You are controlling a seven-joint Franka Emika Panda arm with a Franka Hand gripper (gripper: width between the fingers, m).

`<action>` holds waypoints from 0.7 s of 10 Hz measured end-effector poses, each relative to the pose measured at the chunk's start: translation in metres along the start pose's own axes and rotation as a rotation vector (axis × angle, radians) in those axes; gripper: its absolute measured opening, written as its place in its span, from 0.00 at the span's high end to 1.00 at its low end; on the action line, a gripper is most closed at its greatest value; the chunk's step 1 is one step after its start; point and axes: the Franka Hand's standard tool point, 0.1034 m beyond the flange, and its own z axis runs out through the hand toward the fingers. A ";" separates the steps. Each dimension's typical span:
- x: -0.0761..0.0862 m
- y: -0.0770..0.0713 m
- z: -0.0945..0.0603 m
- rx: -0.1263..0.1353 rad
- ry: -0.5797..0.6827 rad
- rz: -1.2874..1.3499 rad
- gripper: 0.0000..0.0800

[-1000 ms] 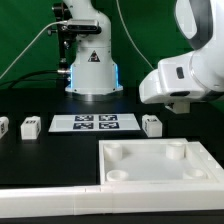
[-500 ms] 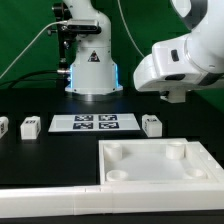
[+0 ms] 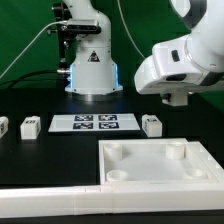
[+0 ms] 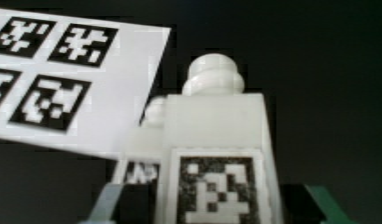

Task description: Assemble one leg

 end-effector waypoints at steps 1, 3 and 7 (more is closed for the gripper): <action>-0.002 0.001 -0.001 0.003 0.095 0.002 0.63; 0.000 0.008 -0.006 0.026 0.322 0.049 0.63; -0.003 0.018 -0.010 0.063 0.562 0.108 0.63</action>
Offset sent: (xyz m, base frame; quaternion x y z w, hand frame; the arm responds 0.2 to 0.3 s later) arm 0.0074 -0.0334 0.0079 0.0085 0.2781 0.1530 0.9482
